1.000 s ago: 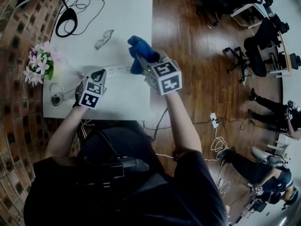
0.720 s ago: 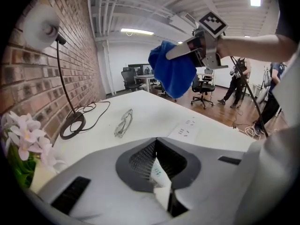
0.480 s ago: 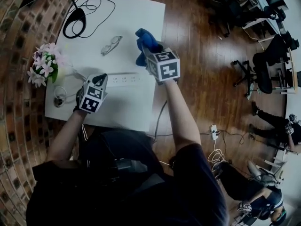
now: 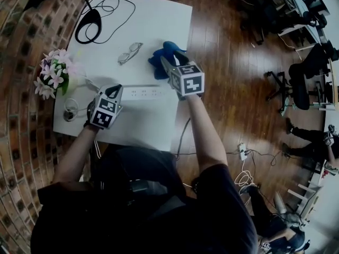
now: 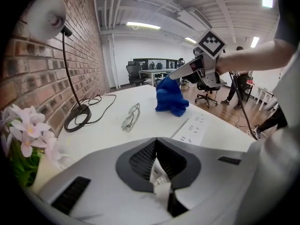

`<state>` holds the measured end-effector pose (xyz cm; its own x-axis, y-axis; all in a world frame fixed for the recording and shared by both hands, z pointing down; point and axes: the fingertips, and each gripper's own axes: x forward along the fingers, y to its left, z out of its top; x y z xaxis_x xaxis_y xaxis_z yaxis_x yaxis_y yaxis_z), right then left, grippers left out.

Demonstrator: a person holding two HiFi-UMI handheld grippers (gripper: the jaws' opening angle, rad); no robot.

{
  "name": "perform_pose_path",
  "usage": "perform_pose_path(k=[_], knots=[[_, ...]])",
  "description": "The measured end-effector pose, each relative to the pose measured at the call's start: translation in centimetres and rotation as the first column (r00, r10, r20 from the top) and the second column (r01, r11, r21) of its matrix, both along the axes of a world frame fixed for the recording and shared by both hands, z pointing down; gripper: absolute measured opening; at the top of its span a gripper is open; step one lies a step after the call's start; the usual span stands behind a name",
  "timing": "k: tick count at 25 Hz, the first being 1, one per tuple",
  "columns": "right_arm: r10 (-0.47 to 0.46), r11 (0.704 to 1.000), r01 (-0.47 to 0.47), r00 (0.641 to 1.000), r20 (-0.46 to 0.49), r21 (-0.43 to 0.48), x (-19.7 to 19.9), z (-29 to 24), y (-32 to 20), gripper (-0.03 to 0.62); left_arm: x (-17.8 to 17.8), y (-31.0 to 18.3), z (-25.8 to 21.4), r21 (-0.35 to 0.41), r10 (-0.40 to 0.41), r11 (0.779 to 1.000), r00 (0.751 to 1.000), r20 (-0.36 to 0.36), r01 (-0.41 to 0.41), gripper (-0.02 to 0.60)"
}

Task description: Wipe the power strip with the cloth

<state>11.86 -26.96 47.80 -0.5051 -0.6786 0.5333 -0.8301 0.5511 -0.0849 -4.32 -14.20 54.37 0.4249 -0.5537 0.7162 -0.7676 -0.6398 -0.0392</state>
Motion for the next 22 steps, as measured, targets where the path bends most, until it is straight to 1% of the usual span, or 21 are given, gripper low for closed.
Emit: perform_pose_path(k=[2, 4, 6, 7, 9, 10, 12, 13, 16, 18, 20, 22], knots=[[-0.002, 1.000, 0.002, 1.000, 0.011, 0.013, 0.0, -0.7, 0.2, 0.213, 0.0, 0.1, 0.0, 0.000, 0.001, 1.000, 1.000, -0.001, -0.001, -0.003], [0.006, 1.000, -0.007, 0.999, 0.043, 0.027, 0.0, -1.5, 0.5, 0.213, 0.0, 0.2, -0.2, 0.002, 0.003, 1.000, 1.000, -0.005, -0.003, -0.003], [0.006, 1.000, -0.009, 0.994, 0.112, 0.026, -0.4, -2.7, 1.0, 0.213, 0.0, 0.2, -0.4, 0.008, 0.005, 1.000, 1.000, -0.010, -0.005, -0.003], [-0.001, 1.000, -0.001, 0.986, 0.166, 0.015, -0.8, -3.4, 1.4, 0.212, -0.1, 0.1, -0.5, 0.013, 0.006, 1.000, 1.000, -0.016, -0.006, -0.003], [-0.022, 0.999, 0.029, 0.955, 0.294, -0.020, -1.9, -4.8, 2.6, 0.152, -0.1, -0.3, -1.0, 0.025, 0.007, 1.000, 0.999, -0.036, -0.006, -0.003], [-0.026, 0.999, 0.040, 0.937, 0.349, -0.034, -2.4, -5.5, 3.2, 0.133, -0.1, -0.4, -1.2, 0.028, 0.005, 1.000, 0.999, -0.051, -0.004, -0.003], [-0.020, 0.998, 0.042, 0.910, 0.413, -0.042, -3.0, -6.6, 4.5, 0.011, -0.2, -0.2, -1.3, 0.026, -0.003, 1.000, 0.996, -0.086, 0.005, -0.003], [-0.019, 0.998, 0.040, 0.903, 0.428, -0.040, -3.2, -7.1, 5.1, -0.016, -0.5, -0.3, -1.3, 0.028, -0.006, 1.000, 0.995, -0.100, 0.008, -0.003], [-0.033, 0.999, 0.046, 0.884, 0.465, -0.018, -4.3, -8.9, 6.5, -0.020, -0.9, -0.8, -1.9, 0.040, 0.009, 0.999, 0.991, -0.136, -0.003, -0.003], [-0.043, 0.999, 0.050, 0.868, 0.494, 0.000, -5.2, -9.9, 7.8, -0.021, -0.3, -0.5, -3.2, 0.024, 0.029, 0.999, 0.981, -0.191, -0.025, -0.005], [-0.049, 0.999, 0.053, 0.857, 0.513, 0.007, -6.1, -10.7, 8.9, -0.020, 0.5, -0.4, -5.2, 0.019, 0.052, 0.999, 0.964, -0.260, -0.049, -0.005], [-0.044, 0.999, 0.045, 0.855, 0.517, 0.011, -6.7, -11.3, 10.0, -0.020, 1.3, -0.7, -7.6, 0.034, 0.081, 0.997, 0.943, -0.323, -0.074, -0.005]])
